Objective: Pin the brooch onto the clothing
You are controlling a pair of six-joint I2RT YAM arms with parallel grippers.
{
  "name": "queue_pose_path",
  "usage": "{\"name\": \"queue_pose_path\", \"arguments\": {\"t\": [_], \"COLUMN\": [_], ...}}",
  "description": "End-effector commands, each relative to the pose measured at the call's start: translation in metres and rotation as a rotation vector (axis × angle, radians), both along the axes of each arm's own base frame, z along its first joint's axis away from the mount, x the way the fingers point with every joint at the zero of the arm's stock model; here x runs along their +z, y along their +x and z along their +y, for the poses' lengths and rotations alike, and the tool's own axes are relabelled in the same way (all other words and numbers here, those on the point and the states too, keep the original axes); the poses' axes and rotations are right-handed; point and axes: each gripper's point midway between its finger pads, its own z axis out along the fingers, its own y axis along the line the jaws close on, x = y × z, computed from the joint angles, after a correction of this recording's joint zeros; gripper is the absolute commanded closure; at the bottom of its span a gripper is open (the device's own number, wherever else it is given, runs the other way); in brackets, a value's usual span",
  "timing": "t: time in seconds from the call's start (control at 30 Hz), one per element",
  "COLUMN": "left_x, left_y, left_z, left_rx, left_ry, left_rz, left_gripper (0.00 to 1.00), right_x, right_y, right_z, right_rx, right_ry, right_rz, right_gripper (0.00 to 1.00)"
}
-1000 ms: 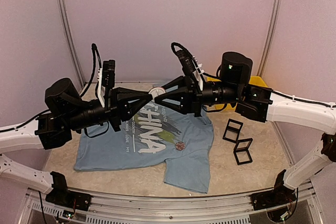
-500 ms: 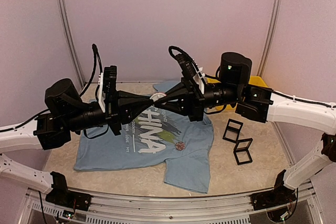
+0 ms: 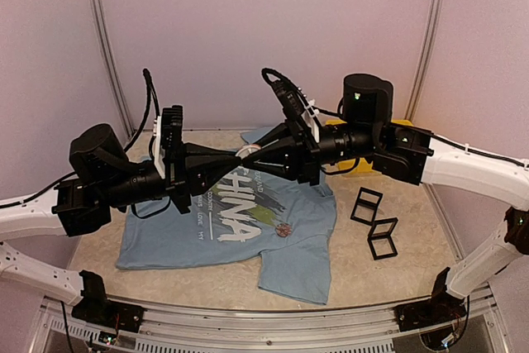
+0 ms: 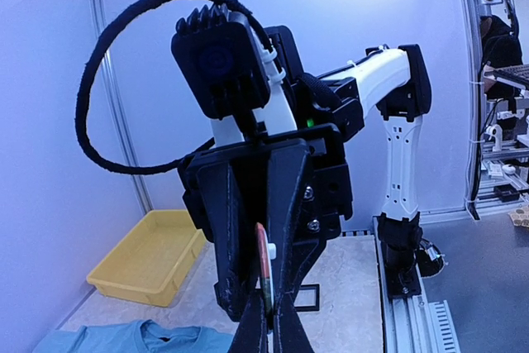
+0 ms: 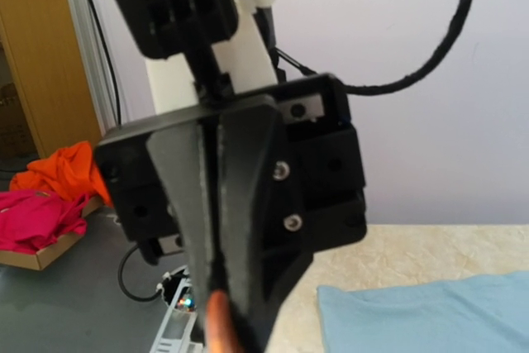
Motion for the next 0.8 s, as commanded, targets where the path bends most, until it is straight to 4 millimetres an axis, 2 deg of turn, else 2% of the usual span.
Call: {"name": "queue_pose_path", "arguments": {"t": [0.0, 0.07, 0.2, 0.37, 0.47, 0.57, 0.67, 0.77], "left_x": [-0.003, -0.003, -0.004, 0.000, 0.000, -0.001, -0.003, -0.003], "left_y": [-0.026, -0.026, -0.023, -0.019, -0.017, -0.013, -0.011, -0.011], "left_z": [-0.010, -0.009, -0.008, -0.002, 0.000, 0.000, 0.001, 0.001], "left_rx": [-0.119, -0.118, -0.099, -0.058, -0.040, -0.018, -0.006, -0.004], "left_ry": [0.022, 0.023, 0.025, 0.009, 0.009, 0.012, 0.017, 0.017], "left_rz": [-0.013, -0.012, -0.008, -0.015, -0.013, -0.006, -0.003, -0.002], "left_gripper": [1.00, 1.00, 1.00, 1.00, 1.00, 1.00, 1.00, 1.00], "right_x": [-0.009, -0.010, -0.009, -0.010, -0.010, -0.008, -0.001, -0.001], "right_y": [0.020, 0.022, 0.020, 0.013, 0.008, -0.009, -0.019, -0.015], "right_z": [0.011, 0.013, 0.011, 0.004, 0.002, -0.004, -0.011, -0.016], "right_rx": [-0.092, -0.095, -0.086, -0.077, -0.062, 0.016, 0.046, 0.002], "right_ry": [-0.036, -0.048, -0.045, -0.066, -0.073, -0.068, -0.052, -0.056], "right_rz": [-0.005, -0.002, -0.022, -0.038, -0.071, -0.090, -0.111, -0.135], "right_gripper": [0.83, 0.80, 0.64, 0.50, 0.45, 0.31, 0.27, 0.27]}}
